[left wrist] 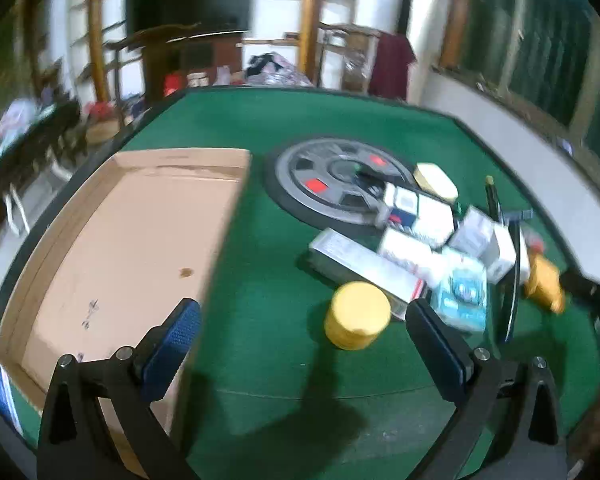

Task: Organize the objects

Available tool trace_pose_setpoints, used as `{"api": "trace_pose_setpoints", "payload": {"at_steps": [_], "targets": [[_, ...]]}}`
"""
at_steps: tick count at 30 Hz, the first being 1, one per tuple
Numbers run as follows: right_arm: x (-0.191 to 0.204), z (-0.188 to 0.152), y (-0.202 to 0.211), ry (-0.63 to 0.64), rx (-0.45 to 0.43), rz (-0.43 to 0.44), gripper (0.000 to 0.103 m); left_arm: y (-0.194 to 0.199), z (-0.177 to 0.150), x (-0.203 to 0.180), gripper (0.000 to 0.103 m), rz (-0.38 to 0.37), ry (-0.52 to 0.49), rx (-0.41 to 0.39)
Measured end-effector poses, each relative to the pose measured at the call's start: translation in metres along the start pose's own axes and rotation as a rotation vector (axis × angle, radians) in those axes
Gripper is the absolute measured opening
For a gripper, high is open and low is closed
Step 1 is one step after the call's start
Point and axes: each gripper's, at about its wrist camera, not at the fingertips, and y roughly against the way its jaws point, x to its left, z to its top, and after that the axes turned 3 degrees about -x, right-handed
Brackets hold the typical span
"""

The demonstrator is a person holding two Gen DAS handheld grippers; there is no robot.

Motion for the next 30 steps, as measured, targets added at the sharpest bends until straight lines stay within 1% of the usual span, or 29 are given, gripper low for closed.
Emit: {"api": "trace_pose_setpoints", "payload": {"at_steps": [3, 5, 6, 7, 8, 9, 10, 14, 16, 18, 21, 22, 23, 26, 28, 30], "targets": [[0.007, -0.002, 0.002, 0.039, -0.004, 0.028, 0.102, -0.007, -0.007, -0.019, 0.100, 0.041, -0.127, -0.002], [0.010, 0.000, -0.002, 0.057, -0.006, 0.040, 0.102, -0.012, -0.009, -0.021, 0.093, 0.034, -0.164, 0.014], [0.012, -0.001, -0.002, 0.073, -0.013, 0.042, 0.102, -0.014, -0.009, -0.021, 0.083, 0.024, -0.167, 0.027], [0.014, -0.002, -0.003, 0.086, -0.016, 0.040, 0.102, -0.016, -0.008, -0.020, 0.068, 0.008, -0.169, 0.040], [0.017, -0.001, -0.004, 0.093, -0.017, 0.039, 0.102, -0.021, -0.008, -0.020, 0.055, -0.018, -0.169, 0.057], [0.018, -0.001, -0.006, 0.097, -0.014, 0.043, 0.102, -0.027, -0.008, -0.022, 0.050, -0.036, -0.176, 0.080], [0.018, -0.002, -0.008, 0.097, -0.010, 0.049, 0.102, -0.031, -0.008, -0.023, 0.044, -0.036, -0.184, 0.089], [0.024, -0.004, -0.014, 0.101, 0.014, 0.071, 0.102, -0.045, -0.009, -0.031, 0.043, -0.029, -0.225, 0.108], [0.029, -0.006, -0.014, 0.118, 0.013, 0.068, 0.102, -0.045, -0.007, -0.031, 0.044, -0.028, -0.228, 0.097], [0.036, -0.007, -0.013, 0.143, 0.011, 0.072, 0.102, -0.048, -0.004, -0.031, 0.044, -0.043, -0.210, 0.096], [0.048, -0.008, -0.013, 0.176, 0.013, 0.087, 0.102, -0.050, -0.003, -0.032, 0.044, -0.036, -0.194, 0.092], [0.051, -0.008, -0.013, 0.182, 0.015, 0.090, 0.103, -0.051, -0.003, -0.030, 0.037, -0.047, -0.182, 0.104], [0.056, -0.008, -0.014, 0.196, 0.017, 0.097, 0.102, -0.050, -0.003, -0.025, 0.034, -0.093, -0.136, 0.114], [0.068, -0.006, -0.014, 0.234, 0.024, 0.107, 0.103, -0.044, -0.001, -0.014, 0.034, -0.145, -0.066, 0.115], [0.080, -0.004, -0.014, 0.264, 0.026, 0.121, 0.103, -0.033, -0.001, -0.006, 0.034, -0.152, -0.040, 0.097], [0.097, 0.000, -0.016, 0.312, 0.028, 0.140, 0.103, -0.016, -0.003, 0.006, 0.034, -0.181, 0.003, 0.077]]}}
